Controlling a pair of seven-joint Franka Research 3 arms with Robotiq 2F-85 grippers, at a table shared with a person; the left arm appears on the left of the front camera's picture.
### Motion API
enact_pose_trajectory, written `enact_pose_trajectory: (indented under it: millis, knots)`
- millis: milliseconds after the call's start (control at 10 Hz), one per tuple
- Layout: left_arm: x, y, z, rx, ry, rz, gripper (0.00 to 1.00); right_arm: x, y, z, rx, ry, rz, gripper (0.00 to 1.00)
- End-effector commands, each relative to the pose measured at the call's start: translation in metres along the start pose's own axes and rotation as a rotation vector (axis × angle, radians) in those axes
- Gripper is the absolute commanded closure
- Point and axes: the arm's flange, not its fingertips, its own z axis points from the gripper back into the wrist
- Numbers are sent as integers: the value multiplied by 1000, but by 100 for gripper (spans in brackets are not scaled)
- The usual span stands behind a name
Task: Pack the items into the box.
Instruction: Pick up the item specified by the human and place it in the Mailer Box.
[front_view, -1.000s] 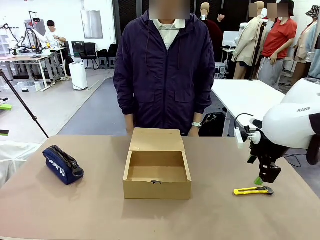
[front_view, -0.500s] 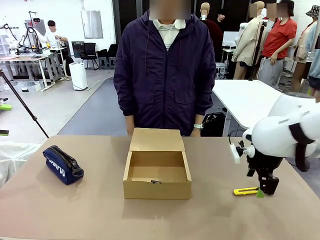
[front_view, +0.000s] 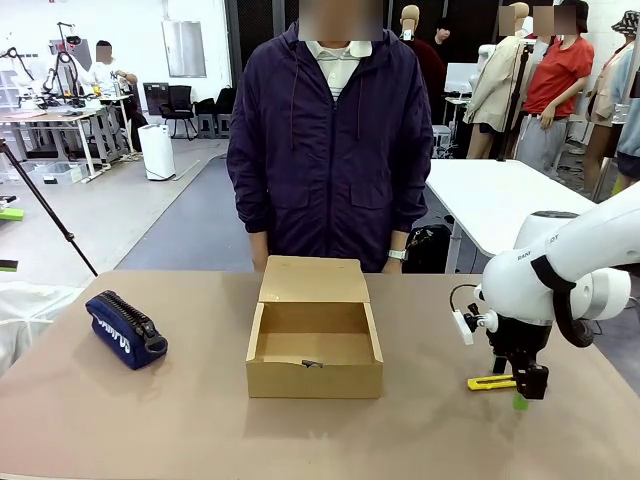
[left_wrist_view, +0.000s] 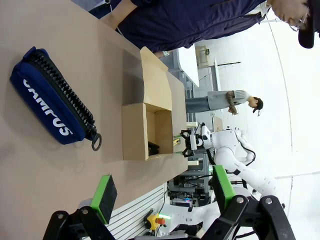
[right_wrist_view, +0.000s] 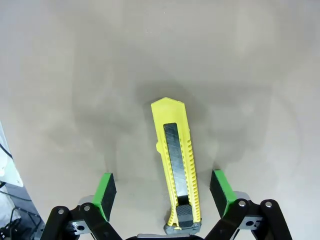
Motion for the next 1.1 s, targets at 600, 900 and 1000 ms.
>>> enact_pose_trajectory:
  millis: [600, 900, 1000]
  knots:
    - [-1, 0, 2, -2, 11, -16, 0, -9, -1, -2, -29, -55, -6, 100]
    - [-1, 0, 2, -2, 11, -16, 0, -9, 1, -3, -16, -65, -4, 100]
    - [-1, 0, 2, -2, 11, -16, 0, -10, 2, -4, -12, -75, 0, 100]
